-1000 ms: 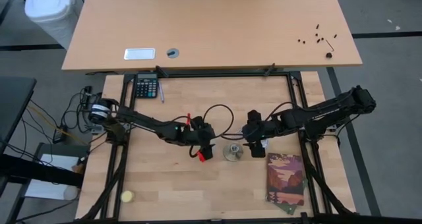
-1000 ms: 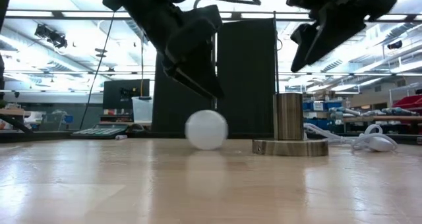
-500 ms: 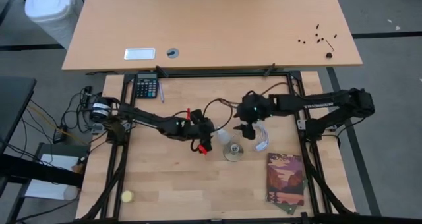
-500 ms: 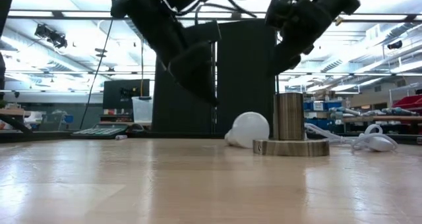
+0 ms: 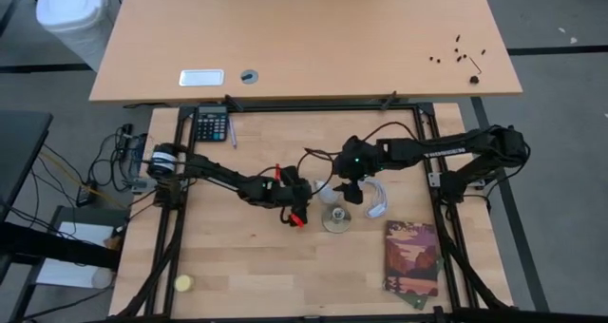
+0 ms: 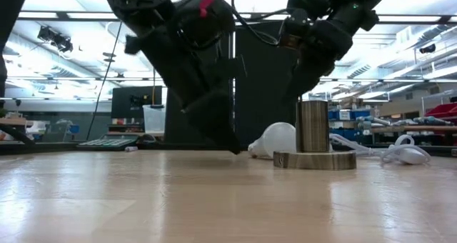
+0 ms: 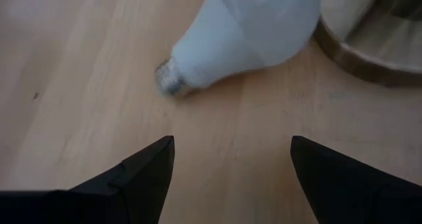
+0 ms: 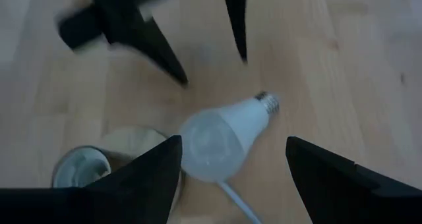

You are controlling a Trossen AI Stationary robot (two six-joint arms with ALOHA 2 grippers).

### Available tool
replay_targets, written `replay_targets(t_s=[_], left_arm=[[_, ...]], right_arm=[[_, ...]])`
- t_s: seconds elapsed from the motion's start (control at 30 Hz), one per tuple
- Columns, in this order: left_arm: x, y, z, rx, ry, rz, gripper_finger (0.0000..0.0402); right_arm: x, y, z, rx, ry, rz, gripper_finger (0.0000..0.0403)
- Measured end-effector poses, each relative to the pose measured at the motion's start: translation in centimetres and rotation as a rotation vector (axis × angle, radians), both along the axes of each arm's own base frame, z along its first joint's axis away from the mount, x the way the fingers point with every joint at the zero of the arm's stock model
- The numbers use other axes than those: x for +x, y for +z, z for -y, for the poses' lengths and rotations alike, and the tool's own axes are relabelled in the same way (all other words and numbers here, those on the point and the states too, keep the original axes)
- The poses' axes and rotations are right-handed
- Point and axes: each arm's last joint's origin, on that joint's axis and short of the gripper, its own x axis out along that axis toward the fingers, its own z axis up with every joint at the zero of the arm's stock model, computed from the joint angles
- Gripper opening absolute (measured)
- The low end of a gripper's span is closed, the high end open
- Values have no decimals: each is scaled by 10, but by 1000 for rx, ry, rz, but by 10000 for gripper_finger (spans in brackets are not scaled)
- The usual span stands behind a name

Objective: Screw lightbulb
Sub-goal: Insert the lightbulb into the lamp socket

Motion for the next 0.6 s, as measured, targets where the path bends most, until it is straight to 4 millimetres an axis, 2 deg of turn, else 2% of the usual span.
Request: replay_targets(t_s=[0.13,0.27,0.47,0.6], left_arm=[[5,-6,-1,20,1,30,308],[9,-6,-2,70,-2,57,308],[11,-4,-2,246,-188,-8,308],[12,-3,-12,291,-239,-31,308]], right_arm=[[-1,-4,-1,16,15,8,284],[-8,-18,0,29,14,-28,286],[-15,-26,4,85,44,-39,286],[-14,-25,3,97,57,-24,285]])
